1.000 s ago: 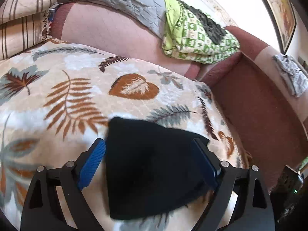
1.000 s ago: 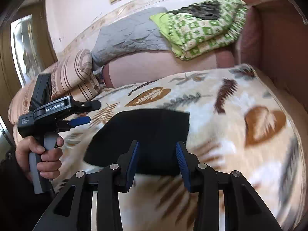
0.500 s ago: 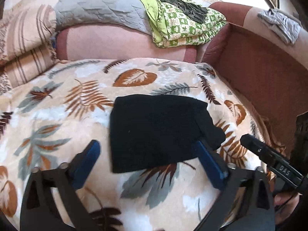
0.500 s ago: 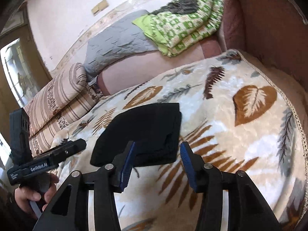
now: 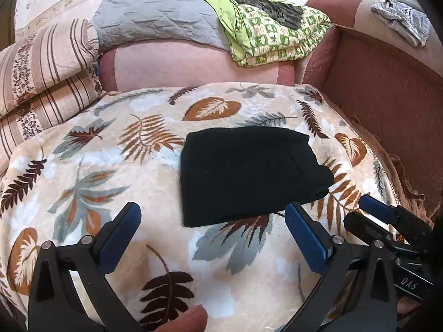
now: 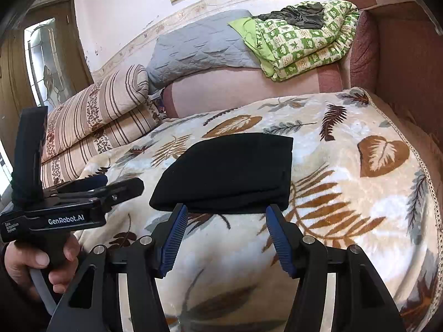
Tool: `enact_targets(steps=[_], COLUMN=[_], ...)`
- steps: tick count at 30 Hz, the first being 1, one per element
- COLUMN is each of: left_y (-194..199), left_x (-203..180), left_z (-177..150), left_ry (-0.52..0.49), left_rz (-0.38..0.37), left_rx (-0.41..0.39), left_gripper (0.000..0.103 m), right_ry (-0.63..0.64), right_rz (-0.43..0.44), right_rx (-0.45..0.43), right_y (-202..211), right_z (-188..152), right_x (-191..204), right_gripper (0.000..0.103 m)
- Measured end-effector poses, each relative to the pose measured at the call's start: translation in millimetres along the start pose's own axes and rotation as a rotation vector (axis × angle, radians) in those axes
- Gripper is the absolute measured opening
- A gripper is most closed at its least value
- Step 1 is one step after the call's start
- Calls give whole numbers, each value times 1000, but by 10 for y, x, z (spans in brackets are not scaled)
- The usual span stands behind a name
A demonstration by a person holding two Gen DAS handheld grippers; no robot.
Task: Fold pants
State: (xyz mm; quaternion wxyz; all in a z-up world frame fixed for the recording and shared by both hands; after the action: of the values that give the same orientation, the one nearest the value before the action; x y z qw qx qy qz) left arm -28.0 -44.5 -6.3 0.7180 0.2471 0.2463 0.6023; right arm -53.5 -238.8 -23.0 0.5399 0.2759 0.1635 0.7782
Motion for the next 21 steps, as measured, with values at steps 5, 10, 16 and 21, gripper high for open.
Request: enact_targets(steps=[5, 10, 16, 21], left_y=[40, 35, 4, -45], left_x=[16, 27, 26, 34], left_z=[-31, -50, -83, -149], left_ry=[0, 11, 5, 44], left_rz=[13, -5, -6, -51], left_rx=[2, 5, 21, 52], left_gripper=[103, 103, 103, 103], right_ry=[-13, -9, -16, -13], right_rz=[0, 2, 2, 0], right_rx=[-1, -1, 0, 2], right_y=[23, 24, 24, 22], right_z=[-14, -18, -22, -21], right_x=[-13, -8, -14, -15], right_gripper=[60, 61, 62, 62])
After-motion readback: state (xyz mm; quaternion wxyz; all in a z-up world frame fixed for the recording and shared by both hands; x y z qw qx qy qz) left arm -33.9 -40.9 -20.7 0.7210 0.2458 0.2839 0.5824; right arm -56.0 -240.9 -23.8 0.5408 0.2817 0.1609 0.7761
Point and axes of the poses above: each gripper's, at about its wrist camera, not at the fingertips, and y roughly against the way its jaws point, x to its left, z to its top, the point moved 3 cm from there along -y, roughly the way its jaws point, and after that the axes turned 1 degree about -z, right-handed, at the moved point
